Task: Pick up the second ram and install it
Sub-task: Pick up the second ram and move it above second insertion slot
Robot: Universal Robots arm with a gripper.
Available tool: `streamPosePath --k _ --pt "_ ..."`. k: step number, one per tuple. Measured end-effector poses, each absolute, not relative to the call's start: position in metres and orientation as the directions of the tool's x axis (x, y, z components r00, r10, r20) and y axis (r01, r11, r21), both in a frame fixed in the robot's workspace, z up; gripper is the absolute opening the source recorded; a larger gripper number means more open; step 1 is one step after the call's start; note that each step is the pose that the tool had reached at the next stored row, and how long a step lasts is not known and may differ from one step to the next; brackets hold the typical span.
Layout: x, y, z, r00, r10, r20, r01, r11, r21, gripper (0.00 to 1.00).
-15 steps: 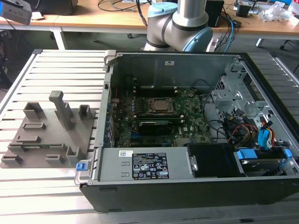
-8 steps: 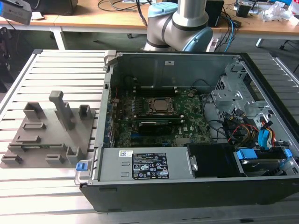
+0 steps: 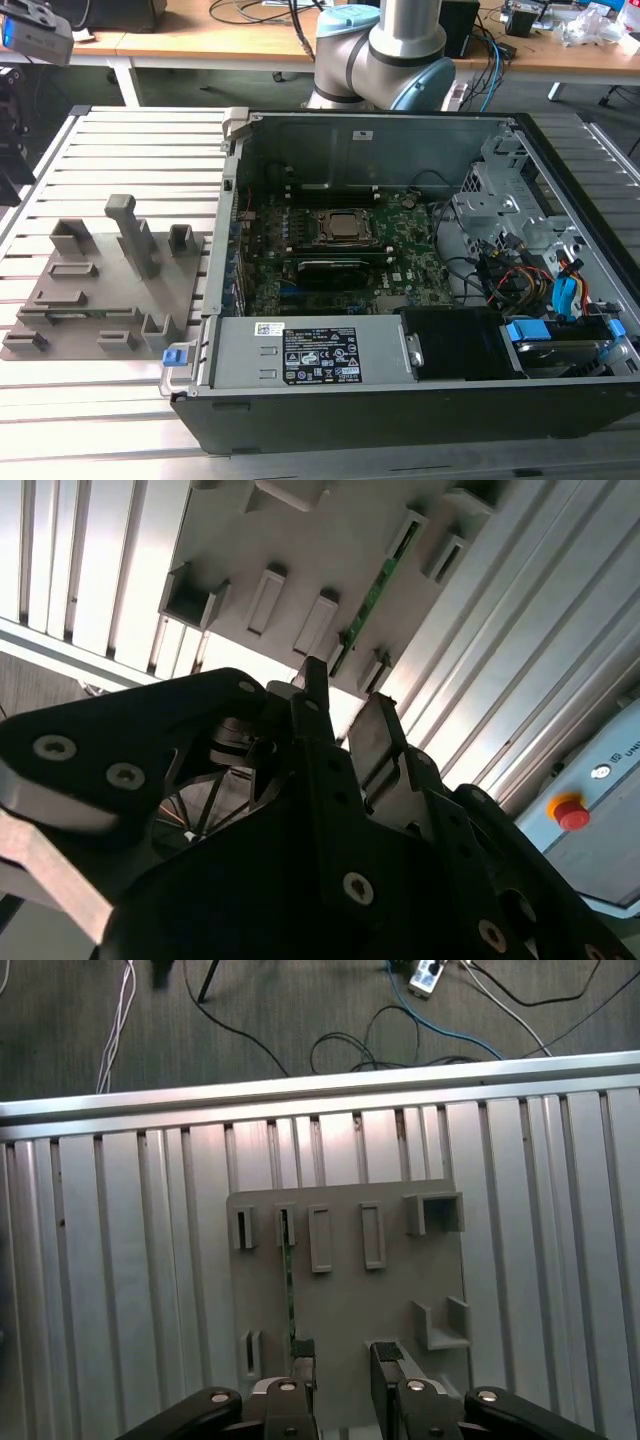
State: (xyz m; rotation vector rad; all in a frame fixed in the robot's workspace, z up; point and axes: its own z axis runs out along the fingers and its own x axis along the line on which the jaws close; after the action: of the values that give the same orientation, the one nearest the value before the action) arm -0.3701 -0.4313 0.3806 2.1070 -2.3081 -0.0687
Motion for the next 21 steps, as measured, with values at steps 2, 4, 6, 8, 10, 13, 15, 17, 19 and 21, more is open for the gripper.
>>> streamPosePath --k 2,4,6,8,10,13,15,17,19,21 --pt "-0.370 -0.431 0.377 -0.091 -0.996 -0.018 -0.995 0.090 0.043 0.36" --pt "-0.370 -0.431 0.374 -0.091 -0.996 -0.018 -0.995 0.090 0.043 0.36" --pt "-0.370 -0.431 0.372 -0.091 -0.996 -0.018 -0.995 0.090 0.043 0.36" --pt "-0.370 -0.431 0.369 -0.091 -0.996 -0.018 -0.995 0.090 0.043 0.36" --pt "-0.370 -0.431 0.367 -0.091 -0.996 -0.018 -0.995 0.090 0.043 0.36" --pt "-0.370 -0.431 0.363 -0.091 -0.996 -0.018 -0.995 0.090 0.043 0.36" --pt "-0.370 -0.431 0.361 -0.091 -0.996 -0.018 -0.995 0.090 0.043 0.36" --pt "-0.370 -0.431 0.359 -0.091 -0.996 -0.018 -0.995 0.090 0.043 0.36" --pt "-0.370 -0.431 0.355 -0.091 -0.996 -0.018 -0.995 0.090 0.043 0.36" --pt "-0.370 -0.431 0.353 -0.091 -0.996 -0.018 -0.995 0.090 0.043 0.36"
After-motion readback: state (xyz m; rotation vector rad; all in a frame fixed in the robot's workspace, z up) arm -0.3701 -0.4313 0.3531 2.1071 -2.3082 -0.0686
